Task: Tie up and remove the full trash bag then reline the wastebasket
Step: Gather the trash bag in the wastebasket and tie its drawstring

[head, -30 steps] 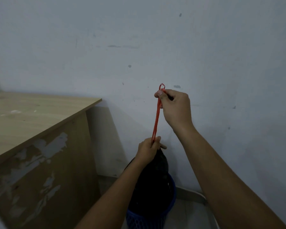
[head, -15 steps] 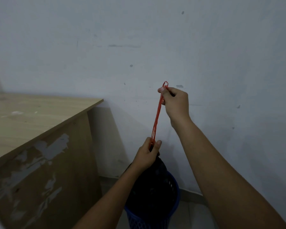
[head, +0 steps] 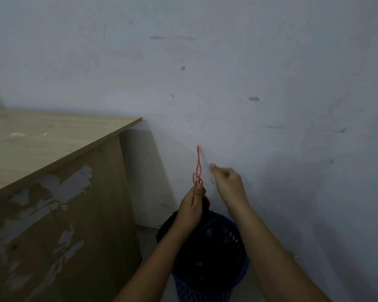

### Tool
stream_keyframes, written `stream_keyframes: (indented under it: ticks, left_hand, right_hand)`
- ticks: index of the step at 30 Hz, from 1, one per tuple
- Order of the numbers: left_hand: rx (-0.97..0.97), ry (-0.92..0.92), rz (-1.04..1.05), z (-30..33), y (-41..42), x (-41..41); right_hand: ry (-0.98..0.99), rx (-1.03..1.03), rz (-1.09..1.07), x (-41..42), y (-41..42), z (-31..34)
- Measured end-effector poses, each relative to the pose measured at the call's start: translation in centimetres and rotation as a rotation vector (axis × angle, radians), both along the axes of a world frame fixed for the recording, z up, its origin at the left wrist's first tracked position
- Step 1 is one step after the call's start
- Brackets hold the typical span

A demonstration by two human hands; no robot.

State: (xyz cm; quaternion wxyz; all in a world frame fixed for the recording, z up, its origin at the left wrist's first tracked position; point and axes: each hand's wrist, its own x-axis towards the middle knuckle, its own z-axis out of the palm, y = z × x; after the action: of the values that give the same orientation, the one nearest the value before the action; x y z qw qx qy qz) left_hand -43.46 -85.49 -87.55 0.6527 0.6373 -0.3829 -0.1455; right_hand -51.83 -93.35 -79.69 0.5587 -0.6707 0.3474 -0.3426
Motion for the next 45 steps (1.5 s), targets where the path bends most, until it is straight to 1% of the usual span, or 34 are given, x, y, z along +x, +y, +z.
stream_keyframes:
  ticks: [2, 3, 5, 8, 9, 11, 13, 14, 17, 19, 23, 25, 27, 29, 31, 33, 34, 36, 39, 42, 44, 45]
  left_hand:
    - [0.018, 0.017, -0.023, -0.7, -0.1, 0.6]
    - [0.029, 0.017, -0.037, -1.0, -0.1, 0.9]
    - [0.055, 0.026, -0.067, -1.2, 0.1, 1.2]
    - [0.09, 0.021, -0.047, -1.4, 0.8, 1.0]
    - [0.093, 0.024, 0.002, -1.5, 0.9, 1.1]
    - [0.088, 0.05, 0.169, -2.0, 1.2, 1.5]
    - [0.058, 0.115, 0.307, -2.0, 1.4, 1.8]
    - [0.031, 0.165, 0.343, -1.8, 1.5, 1.7]
    - [-0.049, 0.326, 0.334, -1.0, 1.7, 1.5]
    - [-0.038, 0.348, 0.295, -1.0, 1.9, 1.5]
    - [0.069, 0.264, 0.252, -1.7, 2.3, 1.6]
    - [0.119, 0.173, 0.21, -1.7, 2.5, 1.3]
    - [0.145, 0.077, 0.196, -1.4, 2.7, 1.0]
    - [0.173, 0.064, 0.177, -0.6, 2.8, 0.7]
    - [0.17, 0.09, 0.174, -0.5, 2.9, 0.8]
    - [0.135, 0.176, 0.213, -0.4, 3.0, 0.9]
    - [0.116, 0.228, 0.244, -0.5, 3.0, 1.0]
    - [0.103, 0.28, 0.289, -1.0, 2.8, 1.4]
    - [0.038, 0.376, 0.278, -0.8, 2.9, 1.0]
    - [-0.032, 0.451, 0.203, -0.3, 3.2, 0.8]
    - [-0.004, 0.472, 0.165, 0.1, 3.4, 0.4]
    - [0.017, 0.514, 0.147, 0.2, 3.3, 0.4]
  right_hand:
    - [0.046, 0.111, 0.152, -0.2, 0.7, -2.9]
    - [0.037, 0.174, 0.212, -0.2, 1.0, -3.8]
    - [-0.054, 0.277, 0.26, 0.0, 1.6, -4.8]
    - [-0.198, 0.341, 0.217, 0.9, 1.7, -5.6]
    - [-0.216, 0.355, 0.193, 1.1, 1.9, -5.6]
    - [-0.198, 0.366, 0.11, 1.7, 2.2, -5.9]
    - [-0.171, 0.38, 0.041, 2.0, 2.4, -6.5]
    - [-0.192, 0.424, 0.03, 2.1, 2.5, -6.7]
    - [-0.313, 0.582, 0.066, 2.3, 2.6, -6.9]
    - [-0.323, 0.612, 0.105, 2.2, 2.8, -6.3]
    - [-0.176, 0.648, 0.127, 2.4, 3.1, -5.7]
    - [-0.122, 0.581, 0.139, 2.5, 3.3, -6.2]
    - [-0.147, 0.508, 0.137, 2.6, 3.8, -6.7]
    - [-0.208, 0.492, 0.093, 2.8, 4.3, -6.8]
    - [-0.259, 0.562, 0.024, 3.1, 4.2, -6.8]
    - [-0.32, 0.668, -0.044, 3.3, 3.8, -6.6]
    - [-0.344, 0.683, -0.067, 3.4, 3.6, -6.6]
    - [-0.379, 0.644, -0.069, 3.5, 3.5, -6.7]
    - [-0.404, 0.645, -0.061, 3.7, 3.5, -6.5]
    - [-0.252, 0.576, -0.026, 3.9, 3.4, -6.2]
    - [-0.187, 0.543, 0.029, 4.0, 3.7, -6.0]
    - [-0.161, 0.518, 0.044, 4.1, 3.9, -6.0]
